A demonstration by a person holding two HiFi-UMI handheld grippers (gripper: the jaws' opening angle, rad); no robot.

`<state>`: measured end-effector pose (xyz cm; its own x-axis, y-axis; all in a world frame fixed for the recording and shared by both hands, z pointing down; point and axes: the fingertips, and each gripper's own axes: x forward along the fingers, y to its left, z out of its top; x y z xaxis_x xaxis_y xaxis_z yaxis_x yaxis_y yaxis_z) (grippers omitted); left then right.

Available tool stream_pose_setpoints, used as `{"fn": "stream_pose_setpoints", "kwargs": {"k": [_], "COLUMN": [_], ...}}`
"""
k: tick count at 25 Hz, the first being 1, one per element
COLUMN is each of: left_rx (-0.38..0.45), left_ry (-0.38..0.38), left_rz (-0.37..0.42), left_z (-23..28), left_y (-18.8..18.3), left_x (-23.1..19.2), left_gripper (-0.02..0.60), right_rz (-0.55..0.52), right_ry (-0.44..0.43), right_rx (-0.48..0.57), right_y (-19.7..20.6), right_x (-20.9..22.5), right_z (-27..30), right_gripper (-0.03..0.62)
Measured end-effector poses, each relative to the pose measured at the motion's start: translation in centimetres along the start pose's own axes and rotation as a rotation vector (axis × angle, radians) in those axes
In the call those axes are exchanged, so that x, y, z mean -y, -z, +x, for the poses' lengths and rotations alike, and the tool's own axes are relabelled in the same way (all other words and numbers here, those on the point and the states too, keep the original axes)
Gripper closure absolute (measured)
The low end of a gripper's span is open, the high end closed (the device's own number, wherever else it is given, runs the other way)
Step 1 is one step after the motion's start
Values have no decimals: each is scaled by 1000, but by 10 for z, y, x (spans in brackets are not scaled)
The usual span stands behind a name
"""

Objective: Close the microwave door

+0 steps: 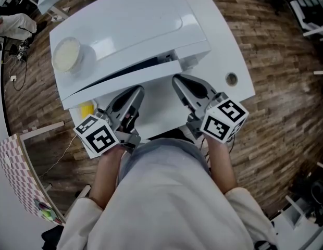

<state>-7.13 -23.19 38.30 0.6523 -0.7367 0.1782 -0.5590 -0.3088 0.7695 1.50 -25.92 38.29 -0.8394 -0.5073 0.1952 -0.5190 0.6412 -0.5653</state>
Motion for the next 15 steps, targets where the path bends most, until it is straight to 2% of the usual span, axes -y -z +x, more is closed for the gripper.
{"fn": "stream_pose_setpoints", "kwargs": {"k": [15], "left_rx": [16], "left_ry": [-20], "left_rz": [-21], "left_z": [0], "left_y": [-6], "left_x": [-9], "left_gripper": [566], "right_rz": [13], "right_ry": [59], "right_rx": [25], "right_y": [-9], "right_x": [5], "right_z": [8], "right_gripper": [571]}}
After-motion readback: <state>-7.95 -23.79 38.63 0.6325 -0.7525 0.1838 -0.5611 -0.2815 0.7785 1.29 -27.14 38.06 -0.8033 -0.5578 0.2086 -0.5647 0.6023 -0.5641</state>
